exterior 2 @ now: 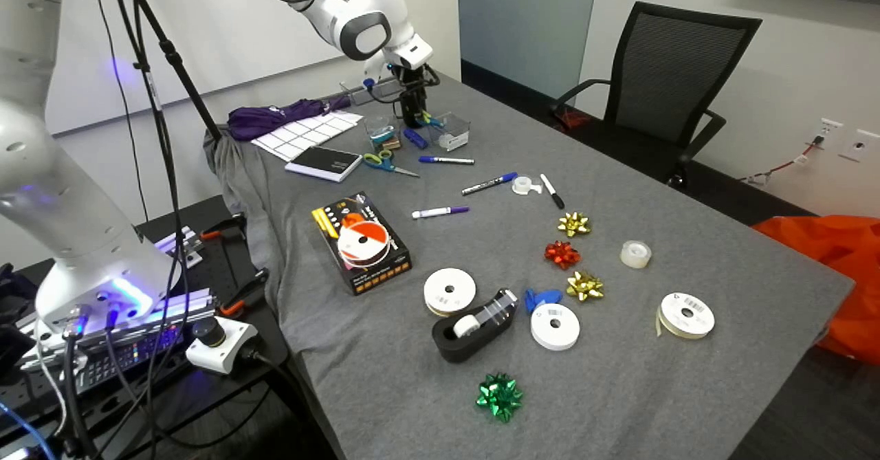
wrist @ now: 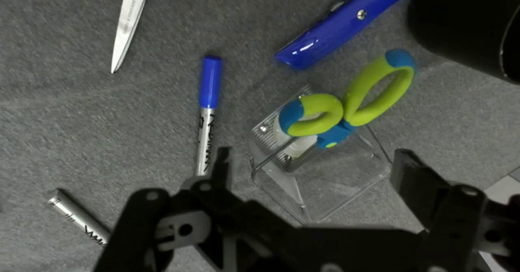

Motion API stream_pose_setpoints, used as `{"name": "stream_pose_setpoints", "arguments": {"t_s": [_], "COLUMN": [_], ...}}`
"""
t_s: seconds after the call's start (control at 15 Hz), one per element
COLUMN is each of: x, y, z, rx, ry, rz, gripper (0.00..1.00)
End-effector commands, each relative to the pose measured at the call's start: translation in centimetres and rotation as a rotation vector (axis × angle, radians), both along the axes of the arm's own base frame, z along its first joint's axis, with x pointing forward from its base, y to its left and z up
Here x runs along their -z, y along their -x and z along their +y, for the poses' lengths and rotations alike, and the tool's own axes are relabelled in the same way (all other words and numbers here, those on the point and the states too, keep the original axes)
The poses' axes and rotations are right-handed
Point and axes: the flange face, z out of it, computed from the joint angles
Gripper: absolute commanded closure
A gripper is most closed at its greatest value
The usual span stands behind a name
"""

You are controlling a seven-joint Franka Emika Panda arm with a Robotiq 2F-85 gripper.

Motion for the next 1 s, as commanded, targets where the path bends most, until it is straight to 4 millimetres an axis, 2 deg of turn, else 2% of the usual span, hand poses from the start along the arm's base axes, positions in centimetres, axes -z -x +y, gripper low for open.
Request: {"name": "stream_pose_setpoints", "arguments": {"t_s": [0.0, 0.2, 0.53, 0.93], "x": [0.3, 0.8, 1.2, 2.1], "y": [-0.4, -0.8, -1.7, -1.9], "z": [0.9, 1.6, 1.9, 1.6], "rx": [-0.064, -0.129, -0.185, -0.216], "ry": [-0.056, -0.098, -0.200, -0.180], "rz": [0.071, 0.060, -0.053, -0.033], "gripper": [0.00, 0.00, 0.00, 0.00]}}
